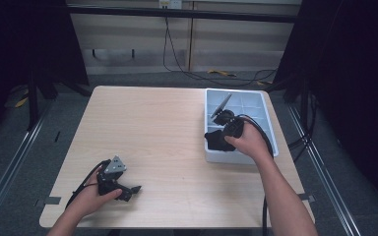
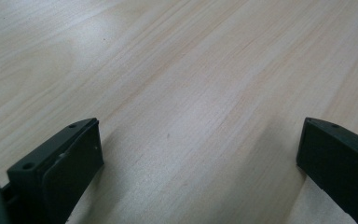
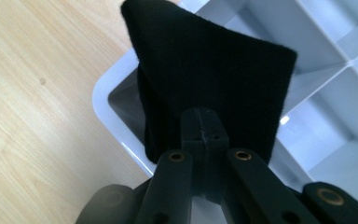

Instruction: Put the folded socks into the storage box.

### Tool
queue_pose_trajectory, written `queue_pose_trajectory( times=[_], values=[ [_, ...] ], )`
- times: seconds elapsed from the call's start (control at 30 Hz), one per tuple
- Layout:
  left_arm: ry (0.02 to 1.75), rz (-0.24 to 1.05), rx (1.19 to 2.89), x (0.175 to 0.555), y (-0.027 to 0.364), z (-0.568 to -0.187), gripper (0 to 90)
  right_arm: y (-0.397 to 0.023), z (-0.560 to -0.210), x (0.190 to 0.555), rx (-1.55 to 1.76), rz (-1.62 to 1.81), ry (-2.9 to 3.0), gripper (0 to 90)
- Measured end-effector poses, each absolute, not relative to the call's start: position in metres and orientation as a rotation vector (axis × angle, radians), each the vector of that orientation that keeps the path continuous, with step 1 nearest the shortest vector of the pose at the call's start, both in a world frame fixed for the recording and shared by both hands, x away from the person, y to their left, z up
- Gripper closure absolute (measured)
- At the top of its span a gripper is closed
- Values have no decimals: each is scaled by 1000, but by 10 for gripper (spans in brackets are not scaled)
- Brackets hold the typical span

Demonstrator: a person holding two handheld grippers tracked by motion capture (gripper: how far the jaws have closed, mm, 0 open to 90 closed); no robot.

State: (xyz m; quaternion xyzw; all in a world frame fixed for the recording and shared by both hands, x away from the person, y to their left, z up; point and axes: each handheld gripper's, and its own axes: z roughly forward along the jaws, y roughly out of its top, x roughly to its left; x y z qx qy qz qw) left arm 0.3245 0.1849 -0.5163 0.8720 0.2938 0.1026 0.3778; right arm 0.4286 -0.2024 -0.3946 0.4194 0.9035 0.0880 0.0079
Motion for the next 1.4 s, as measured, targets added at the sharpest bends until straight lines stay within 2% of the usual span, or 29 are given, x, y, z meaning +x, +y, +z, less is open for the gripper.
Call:
queue_pose_trajectory(
  times=[0.43,0.73,1.2,1.4],
  values=[
    [738,268,2239,325,185,-516,0,-194,-424,427,1305,216,2876,900],
    [737,268,2240,324,185,-516,0,-196,-426,427,1303,236,2881,900],
    [743,267,2233,324,185,-516,0,-210,-380,428,1299,275,2807,900],
    [743,268,2233,324,185,-516,0,-220,-371,435,1329,294,2754,900]
  ],
)
